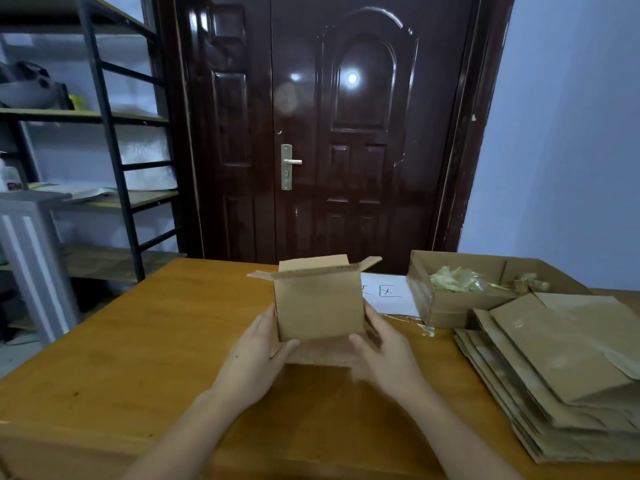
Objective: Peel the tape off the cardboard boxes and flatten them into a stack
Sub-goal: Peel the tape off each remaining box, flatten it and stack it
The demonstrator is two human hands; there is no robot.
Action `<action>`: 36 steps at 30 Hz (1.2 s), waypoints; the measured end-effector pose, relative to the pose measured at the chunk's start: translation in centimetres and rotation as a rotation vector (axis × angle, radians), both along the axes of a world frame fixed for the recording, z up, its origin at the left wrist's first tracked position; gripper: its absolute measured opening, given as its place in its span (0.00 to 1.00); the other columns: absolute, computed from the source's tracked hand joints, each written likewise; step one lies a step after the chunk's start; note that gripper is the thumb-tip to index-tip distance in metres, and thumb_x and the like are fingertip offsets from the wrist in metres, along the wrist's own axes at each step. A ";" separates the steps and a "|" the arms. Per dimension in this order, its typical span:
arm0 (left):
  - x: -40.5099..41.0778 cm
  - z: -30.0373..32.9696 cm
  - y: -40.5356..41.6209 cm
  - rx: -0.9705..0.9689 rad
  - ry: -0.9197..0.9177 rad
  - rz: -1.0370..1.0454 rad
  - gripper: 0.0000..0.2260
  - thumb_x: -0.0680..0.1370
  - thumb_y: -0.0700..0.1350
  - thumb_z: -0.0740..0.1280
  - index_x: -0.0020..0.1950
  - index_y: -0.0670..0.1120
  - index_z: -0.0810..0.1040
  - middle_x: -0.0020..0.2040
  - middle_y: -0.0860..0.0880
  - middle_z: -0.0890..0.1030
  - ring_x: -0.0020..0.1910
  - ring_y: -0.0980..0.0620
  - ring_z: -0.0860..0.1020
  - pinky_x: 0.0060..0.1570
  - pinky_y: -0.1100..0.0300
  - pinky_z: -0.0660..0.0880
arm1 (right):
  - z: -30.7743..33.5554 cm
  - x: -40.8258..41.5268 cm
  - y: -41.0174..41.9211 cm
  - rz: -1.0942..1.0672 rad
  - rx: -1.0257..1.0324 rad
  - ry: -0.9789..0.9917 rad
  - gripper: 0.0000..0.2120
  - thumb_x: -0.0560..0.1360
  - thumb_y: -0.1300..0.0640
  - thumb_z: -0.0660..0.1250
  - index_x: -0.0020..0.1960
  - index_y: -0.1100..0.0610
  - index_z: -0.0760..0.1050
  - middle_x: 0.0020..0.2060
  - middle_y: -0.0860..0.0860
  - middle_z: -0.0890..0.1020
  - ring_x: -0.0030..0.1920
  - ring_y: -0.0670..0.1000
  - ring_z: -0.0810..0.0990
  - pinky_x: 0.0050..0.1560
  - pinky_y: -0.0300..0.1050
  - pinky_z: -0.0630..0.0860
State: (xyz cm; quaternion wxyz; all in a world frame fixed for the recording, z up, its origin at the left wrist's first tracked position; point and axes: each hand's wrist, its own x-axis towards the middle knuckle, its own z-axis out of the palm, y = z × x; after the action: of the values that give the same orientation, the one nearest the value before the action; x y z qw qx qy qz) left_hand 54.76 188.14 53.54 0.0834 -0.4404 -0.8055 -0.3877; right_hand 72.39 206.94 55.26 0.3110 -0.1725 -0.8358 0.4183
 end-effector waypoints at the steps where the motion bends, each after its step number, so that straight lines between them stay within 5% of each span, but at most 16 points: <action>1: 0.2 0.2 0.0 0.020 -0.013 -0.013 0.35 0.80 0.68 0.59 0.83 0.60 0.52 0.76 0.61 0.66 0.74 0.61 0.66 0.71 0.61 0.67 | 0.3 0.0 0.0 -0.005 -0.006 0.015 0.30 0.81 0.53 0.68 0.80 0.42 0.62 0.75 0.35 0.68 0.74 0.36 0.65 0.74 0.42 0.67; 4: 0.6 1.0 0.2 0.116 -0.127 -0.063 0.35 0.78 0.74 0.54 0.82 0.61 0.56 0.76 0.61 0.68 0.73 0.63 0.67 0.73 0.53 0.69 | 1.2 -0.2 -0.3 -0.074 -0.021 0.043 0.29 0.80 0.44 0.68 0.78 0.44 0.66 0.77 0.35 0.63 0.75 0.34 0.60 0.74 0.39 0.64; 7: 0.9 2.0 0.4 0.162 -0.158 -0.108 0.40 0.73 0.75 0.64 0.82 0.62 0.57 0.75 0.65 0.66 0.72 0.64 0.67 0.70 0.51 0.73 | 2.2 -0.4 -0.6 -0.168 -0.012 0.101 0.28 0.78 0.39 0.67 0.73 0.50 0.74 0.75 0.36 0.67 0.72 0.36 0.66 0.69 0.38 0.69; 10: 1.3 2.6 0.7 0.152 -0.163 -0.133 0.53 0.67 0.66 0.78 0.82 0.67 0.47 0.74 0.66 0.68 0.73 0.63 0.67 0.69 0.52 0.73 | 3.3 -0.3 -1.2 -0.190 -0.097 0.176 0.32 0.74 0.34 0.65 0.71 0.51 0.76 0.66 0.36 0.76 0.64 0.38 0.75 0.59 0.34 0.74; 13: 1.6 2.7 1.0 0.111 -0.080 -0.099 0.60 0.67 0.60 0.80 0.79 0.70 0.35 0.77 0.63 0.65 0.74 0.63 0.64 0.71 0.52 0.71 | 4.0 0.0 -1.7 -0.171 -0.132 0.197 0.35 0.72 0.31 0.62 0.72 0.49 0.74 0.59 0.38 0.81 0.62 0.42 0.79 0.59 0.39 0.79; 16: 1.7 3.1 0.9 0.131 -0.002 -0.083 0.55 0.70 0.63 0.77 0.80 0.69 0.36 0.78 0.61 0.64 0.74 0.61 0.66 0.70 0.51 0.73 | 4.3 0.4 -1.6 -0.043 -0.119 0.153 0.30 0.73 0.31 0.67 0.72 0.38 0.70 0.59 0.33 0.80 0.62 0.36 0.77 0.55 0.30 0.76; 21: 1.8 4.1 0.5 0.126 0.046 -0.059 0.48 0.68 0.80 0.63 0.82 0.63 0.52 0.67 0.65 0.72 0.64 0.64 0.73 0.60 0.60 0.77 | 4.1 1.0 -1.1 -0.005 -0.024 0.059 0.51 0.71 0.40 0.76 0.79 0.31 0.42 0.64 0.20 0.65 0.68 0.29 0.66 0.63 0.31 0.70; 25: 2.0 4.7 1.0 0.165 -0.096 -0.078 0.45 0.65 0.82 0.62 0.77 0.61 0.63 0.65 0.67 0.71 0.63 0.63 0.74 0.54 0.64 0.76 | 3.9 1.0 -0.9 -0.061 0.017 0.093 0.41 0.72 0.35 0.70 0.79 0.33 0.52 0.63 0.24 0.67 0.67 0.38 0.70 0.67 0.42 0.74; 29: 2.0 4.1 1.3 0.193 -0.214 -0.179 0.44 0.70 0.73 0.70 0.79 0.64 0.53 0.67 0.72 0.66 0.65 0.68 0.70 0.57 0.67 0.74 | 3.1 1.0 -0.4 -0.063 0.005 0.012 0.35 0.76 0.41 0.71 0.77 0.33 0.58 0.59 0.27 0.73 0.58 0.29 0.72 0.56 0.25 0.72; 31: 1.9 3.4 1.3 0.134 -0.175 -0.188 0.37 0.72 0.71 0.69 0.76 0.68 0.56 0.68 0.70 0.64 0.66 0.67 0.68 0.58 0.69 0.71 | 2.3 1.1 -0.1 -0.036 -0.029 -0.040 0.34 0.77 0.45 0.72 0.77 0.34 0.59 0.61 0.32 0.75 0.60 0.33 0.75 0.52 0.23 0.72; 33: 1.8 2.5 1.2 0.055 -0.161 -0.190 0.29 0.72 0.73 0.66 0.70 0.74 0.61 0.67 0.69 0.63 0.65 0.68 0.68 0.57 0.69 0.70 | 1.5 1.4 0.5 -0.012 -0.023 -0.108 0.32 0.78 0.47 0.72 0.77 0.35 0.61 0.65 0.37 0.77 0.65 0.40 0.76 0.58 0.29 0.74; 36: 1.5 1.4 0.7 0.021 -0.178 -0.221 0.28 0.70 0.75 0.67 0.67 0.74 0.65 0.65 0.68 0.63 0.64 0.69 0.69 0.59 0.67 0.72 | 1.0 1.8 0.8 -0.019 -0.008 -0.204 0.33 0.80 0.48 0.70 0.80 0.38 0.59 0.72 0.44 0.73 0.71 0.49 0.73 0.69 0.51 0.75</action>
State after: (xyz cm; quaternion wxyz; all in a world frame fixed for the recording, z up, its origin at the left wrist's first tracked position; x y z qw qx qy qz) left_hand 56.24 188.86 54.96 -0.0272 -0.4893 -0.7521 -0.4406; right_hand 74.18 207.75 56.26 0.2277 -0.2233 -0.8597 0.3991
